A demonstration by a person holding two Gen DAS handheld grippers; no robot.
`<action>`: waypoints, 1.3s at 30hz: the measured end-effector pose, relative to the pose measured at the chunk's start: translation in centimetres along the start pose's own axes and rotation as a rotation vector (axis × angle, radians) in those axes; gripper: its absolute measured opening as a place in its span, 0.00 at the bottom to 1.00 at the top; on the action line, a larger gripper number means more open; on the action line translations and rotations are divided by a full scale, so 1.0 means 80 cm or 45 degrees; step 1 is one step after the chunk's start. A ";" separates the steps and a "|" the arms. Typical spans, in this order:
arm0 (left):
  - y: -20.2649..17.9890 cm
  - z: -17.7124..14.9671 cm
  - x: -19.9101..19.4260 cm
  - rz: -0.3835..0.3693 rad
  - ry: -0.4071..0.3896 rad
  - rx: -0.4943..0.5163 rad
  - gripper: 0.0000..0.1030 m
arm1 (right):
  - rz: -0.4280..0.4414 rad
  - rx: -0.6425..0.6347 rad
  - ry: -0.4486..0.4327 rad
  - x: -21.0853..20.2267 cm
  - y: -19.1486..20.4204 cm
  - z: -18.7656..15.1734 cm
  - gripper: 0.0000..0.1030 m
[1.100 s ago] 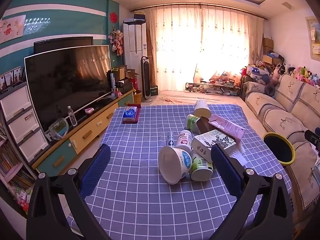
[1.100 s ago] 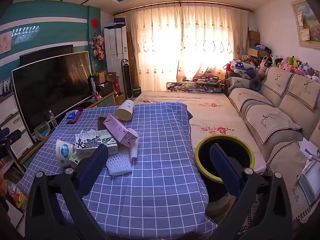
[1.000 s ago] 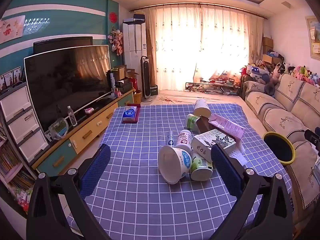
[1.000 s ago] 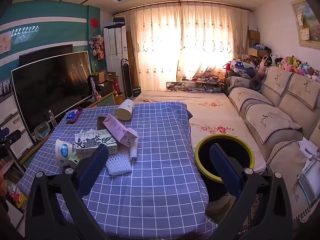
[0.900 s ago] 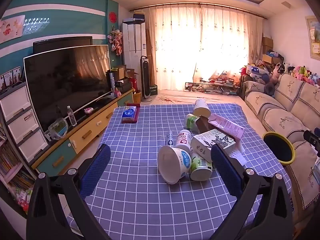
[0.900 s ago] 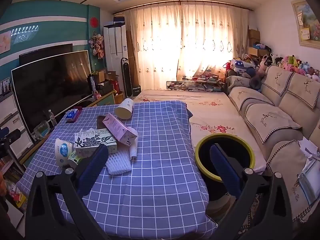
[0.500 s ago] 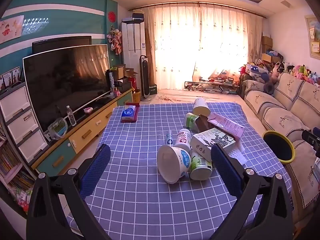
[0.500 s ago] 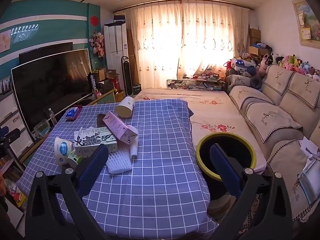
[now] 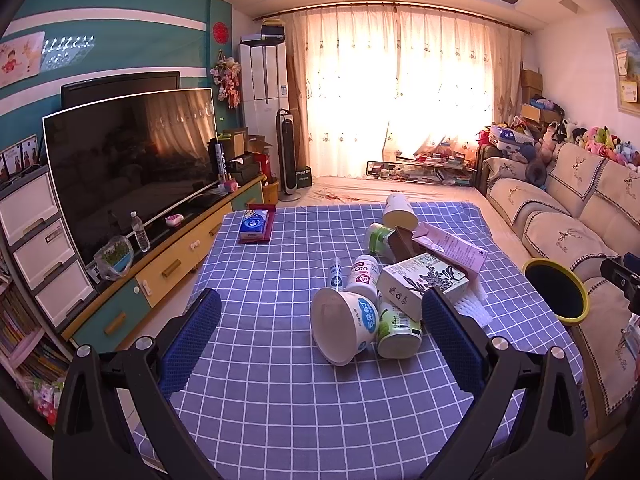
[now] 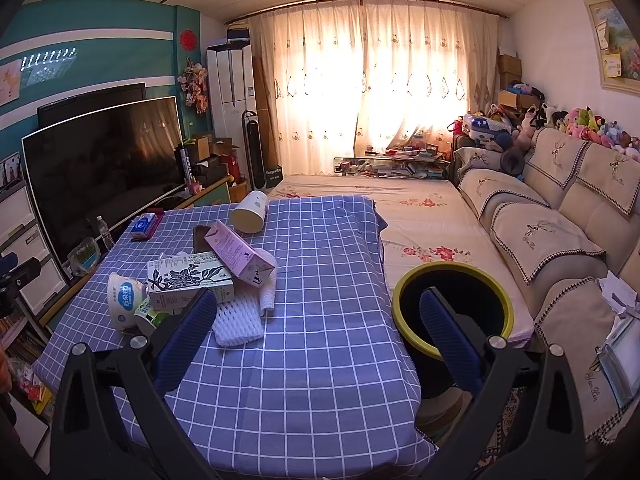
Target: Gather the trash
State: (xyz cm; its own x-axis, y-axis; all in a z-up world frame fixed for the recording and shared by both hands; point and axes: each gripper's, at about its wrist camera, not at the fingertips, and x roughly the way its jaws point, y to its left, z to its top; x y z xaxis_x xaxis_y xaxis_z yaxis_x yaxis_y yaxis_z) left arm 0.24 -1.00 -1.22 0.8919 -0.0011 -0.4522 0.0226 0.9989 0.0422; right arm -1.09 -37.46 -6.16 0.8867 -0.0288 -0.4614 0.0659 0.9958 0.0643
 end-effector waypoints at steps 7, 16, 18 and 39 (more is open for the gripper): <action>-0.006 -0.009 0.009 -0.003 0.001 0.001 0.96 | 0.001 -0.001 0.002 0.001 0.000 0.000 0.94; -0.006 -0.006 0.006 -0.010 0.006 0.004 0.96 | 0.007 -0.007 0.013 0.005 0.003 -0.001 0.94; -0.006 -0.006 0.006 -0.011 0.007 0.004 0.96 | 0.007 -0.007 0.014 0.006 0.003 0.000 0.94; 0.000 -0.002 0.012 -0.022 0.032 0.001 0.96 | 0.006 -0.009 0.032 0.013 0.007 0.000 0.94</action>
State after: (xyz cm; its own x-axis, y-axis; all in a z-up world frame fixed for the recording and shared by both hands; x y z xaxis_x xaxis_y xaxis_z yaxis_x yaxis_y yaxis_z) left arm 1.05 -1.00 -1.78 0.8797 -0.0175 -0.4752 0.0387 0.9986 0.0351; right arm -0.11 -36.92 -6.60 0.8754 -0.0222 -0.4830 0.0585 0.9965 0.0603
